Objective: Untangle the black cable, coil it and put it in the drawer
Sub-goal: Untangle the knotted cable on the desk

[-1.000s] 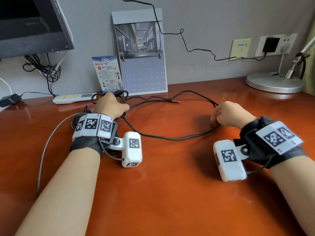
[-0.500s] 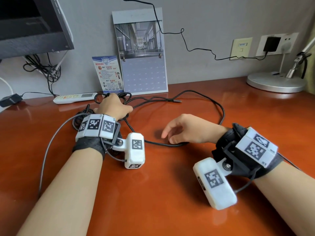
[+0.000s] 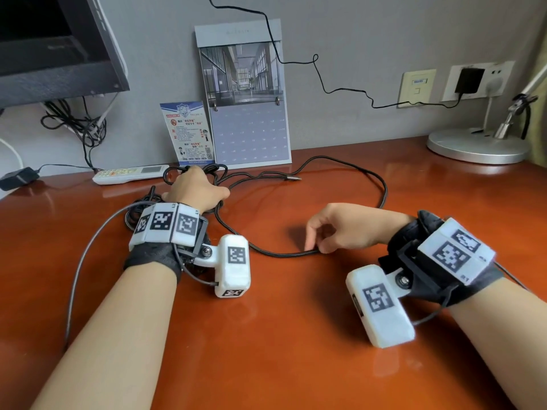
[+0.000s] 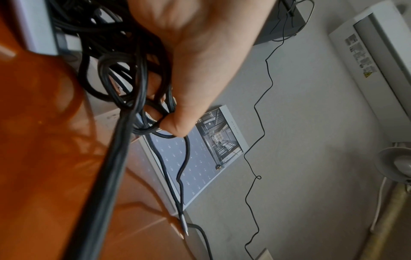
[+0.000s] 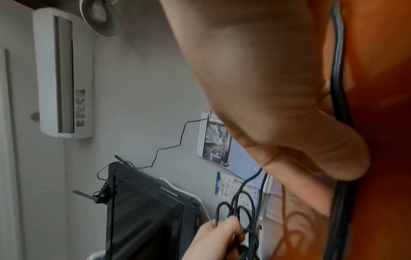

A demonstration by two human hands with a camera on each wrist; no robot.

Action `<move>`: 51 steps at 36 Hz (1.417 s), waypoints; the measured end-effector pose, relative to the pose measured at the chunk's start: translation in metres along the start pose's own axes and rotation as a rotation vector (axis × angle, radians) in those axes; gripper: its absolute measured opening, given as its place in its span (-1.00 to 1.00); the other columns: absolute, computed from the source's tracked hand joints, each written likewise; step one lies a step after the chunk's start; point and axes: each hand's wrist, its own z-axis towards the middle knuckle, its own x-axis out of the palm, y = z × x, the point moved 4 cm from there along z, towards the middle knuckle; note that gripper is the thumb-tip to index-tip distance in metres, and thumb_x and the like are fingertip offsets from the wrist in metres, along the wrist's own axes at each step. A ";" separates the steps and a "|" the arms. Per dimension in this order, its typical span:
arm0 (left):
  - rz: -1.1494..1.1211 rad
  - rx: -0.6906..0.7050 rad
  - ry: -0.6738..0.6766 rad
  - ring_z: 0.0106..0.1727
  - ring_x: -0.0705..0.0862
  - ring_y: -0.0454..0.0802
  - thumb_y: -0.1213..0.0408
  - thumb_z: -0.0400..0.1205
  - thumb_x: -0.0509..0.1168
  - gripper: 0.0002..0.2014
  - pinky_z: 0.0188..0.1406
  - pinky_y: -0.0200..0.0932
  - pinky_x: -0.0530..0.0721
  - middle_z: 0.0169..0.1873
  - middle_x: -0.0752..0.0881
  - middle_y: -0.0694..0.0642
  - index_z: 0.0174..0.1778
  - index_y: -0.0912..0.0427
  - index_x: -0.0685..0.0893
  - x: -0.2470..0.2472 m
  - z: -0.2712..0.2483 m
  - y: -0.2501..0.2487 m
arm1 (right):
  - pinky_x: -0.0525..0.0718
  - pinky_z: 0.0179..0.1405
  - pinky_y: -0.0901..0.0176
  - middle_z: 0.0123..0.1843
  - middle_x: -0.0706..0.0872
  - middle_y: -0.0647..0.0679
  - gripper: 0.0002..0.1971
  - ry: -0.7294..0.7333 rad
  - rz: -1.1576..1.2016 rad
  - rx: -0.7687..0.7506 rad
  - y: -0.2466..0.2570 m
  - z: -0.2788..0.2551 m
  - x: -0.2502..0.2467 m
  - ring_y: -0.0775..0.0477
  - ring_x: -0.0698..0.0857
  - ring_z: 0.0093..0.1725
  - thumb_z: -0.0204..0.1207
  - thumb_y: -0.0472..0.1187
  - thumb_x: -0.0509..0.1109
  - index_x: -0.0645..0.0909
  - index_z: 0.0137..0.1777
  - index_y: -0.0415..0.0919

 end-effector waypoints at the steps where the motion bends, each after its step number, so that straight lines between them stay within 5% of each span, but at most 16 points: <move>1: 0.001 0.002 0.000 0.21 0.57 0.22 0.14 0.48 0.41 -0.56 0.28 0.10 0.41 0.09 0.63 0.18 0.20 0.29 0.54 0.000 0.000 0.000 | 0.46 -0.26 0.50 -0.44 0.62 0.30 -0.65 0.001 -0.020 0.025 -0.004 -0.001 -0.003 0.36 0.56 -0.39 0.45 -0.42 0.40 0.65 -0.25 0.14; 5: 0.007 0.005 0.001 0.03 0.57 0.19 0.15 0.43 0.42 -0.68 0.22 0.12 0.48 -0.09 0.63 0.17 -0.08 0.24 0.49 -0.001 0.003 0.002 | 0.53 -0.17 0.30 -0.34 0.60 0.19 -0.65 -0.009 -0.106 0.149 -0.020 -0.009 -0.014 0.20 0.57 -0.30 0.45 -0.43 0.38 0.65 -0.30 0.12; 10: 0.009 0.016 0.006 -0.11 0.57 0.18 0.18 0.41 0.40 -0.74 0.13 0.09 0.47 -0.39 0.54 0.07 -0.32 0.21 0.44 -0.001 0.001 0.002 | 0.49 -0.22 0.33 -0.15 0.64 0.16 -0.69 -0.066 -0.201 0.359 -0.044 -0.020 -0.032 0.12 0.59 -0.15 0.44 -0.46 0.34 0.68 -0.23 0.04; 13: 0.010 0.020 0.012 -0.17 0.54 0.16 0.18 0.42 0.39 -0.72 0.13 0.09 0.47 -0.42 0.50 0.05 -0.37 0.17 0.40 -0.001 0.001 0.001 | 0.45 -0.34 0.37 -0.21 0.62 0.14 -0.68 -0.109 -0.264 0.517 -0.061 -0.026 -0.043 0.05 0.57 -0.13 0.46 -0.49 0.30 0.63 -0.27 -0.01; 16: 0.004 0.025 0.014 -0.13 0.54 0.16 0.17 0.43 0.39 -0.75 0.13 0.09 0.45 -0.39 0.51 0.05 -0.31 0.19 0.43 -0.001 0.001 0.001 | 0.63 0.05 0.13 -0.09 0.71 -0.05 -0.81 -0.238 -0.350 0.724 -0.087 -0.030 -0.055 -0.15 0.64 -0.01 0.49 -0.41 0.28 0.70 -0.08 -0.18; 18: 0.010 0.028 0.015 -0.11 0.55 0.17 0.17 0.44 0.39 -0.76 0.10 0.08 0.43 -0.38 0.52 0.06 -0.23 0.22 0.47 -0.001 0.002 0.002 | 0.49 0.31 -0.08 0.09 0.68 -0.18 -0.81 -0.353 -0.356 0.855 -0.099 -0.035 -0.058 -0.26 0.62 0.11 0.53 -0.31 0.27 0.67 0.07 -0.25; 20: 0.017 0.028 0.016 -0.10 0.56 0.17 0.17 0.43 0.39 -0.75 0.10 0.08 0.43 -0.38 0.52 0.06 -0.18 0.24 0.49 0.000 0.002 0.001 | 0.32 0.36 -0.13 0.24 0.62 -0.25 -0.77 -0.405 -0.388 0.907 -0.105 -0.037 -0.057 -0.32 0.55 0.27 0.58 -0.25 0.23 0.61 0.17 -0.23; 22: 0.021 0.024 0.019 -0.10 0.55 0.17 0.17 0.42 0.39 -0.72 0.13 0.09 0.44 -0.36 0.52 0.06 -0.13 0.25 0.50 0.002 0.003 0.001 | 0.37 0.37 -0.10 0.28 0.62 -0.26 -0.73 -0.466 -0.365 0.863 -0.103 -0.033 -0.056 -0.32 0.55 0.29 0.58 -0.21 0.22 0.61 0.21 -0.21; 25: 0.028 0.022 0.022 -0.11 0.54 0.16 0.17 0.41 0.39 -0.69 0.18 0.12 0.45 -0.35 0.52 0.05 -0.07 0.25 0.51 0.003 0.003 0.001 | 0.54 0.20 0.10 0.17 0.69 -0.19 -0.71 -0.532 -0.209 0.574 -0.084 -0.019 -0.054 -0.25 0.63 0.18 0.54 -0.29 0.19 0.68 0.16 -0.26; 29: 0.029 0.021 0.016 -0.12 0.55 0.17 0.18 0.40 0.39 -0.72 0.16 0.12 0.44 -0.36 0.52 0.06 -0.12 0.24 0.49 0.004 0.004 0.001 | 0.43 -0.11 0.46 -0.06 0.72 0.05 -0.73 -0.518 -0.033 0.140 -0.027 -0.006 -0.036 0.04 0.64 -0.01 0.51 -0.41 0.21 0.71 0.00 -0.16; 32: 0.029 0.026 0.022 -0.13 0.55 0.17 0.19 0.41 0.39 -0.74 0.17 0.12 0.43 -0.38 0.52 0.06 -0.19 0.25 0.47 0.003 0.002 0.000 | 0.50 -0.11 0.48 -0.13 0.75 0.08 -0.79 -0.416 0.024 -0.028 -0.001 0.003 -0.018 -0.01 0.69 -0.11 0.52 -0.35 0.29 0.68 -0.10 -0.03; 40: 0.038 0.016 0.027 -0.13 0.51 0.15 0.18 0.44 0.40 -0.73 0.13 0.08 0.39 -0.36 0.52 0.05 -0.11 0.25 0.50 0.001 0.000 -0.001 | 0.58 -0.18 0.30 -0.19 0.67 0.02 -0.77 -0.199 0.015 -0.117 0.024 0.016 0.007 0.01 0.65 -0.20 0.41 -0.36 0.42 0.54 -0.22 0.03; 44: 0.038 0.016 0.027 -0.10 0.54 0.17 0.16 0.43 0.41 -0.71 0.12 0.08 0.40 -0.37 0.52 0.06 -0.12 0.25 0.50 0.002 0.000 -0.001 | 0.48 -0.32 0.52 -0.17 0.62 0.05 -0.73 -0.203 -0.023 -0.084 0.023 0.019 0.008 0.22 0.54 -0.31 0.39 -0.46 0.36 0.58 -0.04 -0.07; 47: 0.034 0.016 0.024 -0.08 0.55 0.17 0.17 0.44 0.40 -0.71 0.13 0.08 0.39 -0.34 0.54 0.07 -0.11 0.26 0.50 0.001 0.000 -0.001 | 0.61 -0.15 0.29 -0.17 0.57 0.10 -0.62 -0.190 -0.080 0.000 0.016 0.018 0.007 0.09 0.59 -0.19 0.40 -0.45 0.31 0.61 0.13 -0.04; 51: 0.031 0.016 0.020 0.03 0.52 0.17 0.15 0.46 0.40 -0.66 0.18 0.08 0.38 -0.10 0.55 0.11 0.05 0.21 0.48 0.001 -0.002 -0.001 | 0.66 -0.03 0.13 -0.09 0.62 0.14 -0.61 -0.234 -0.170 0.103 0.005 0.009 -0.003 0.00 0.64 0.00 0.40 -0.40 0.27 0.69 0.04 0.09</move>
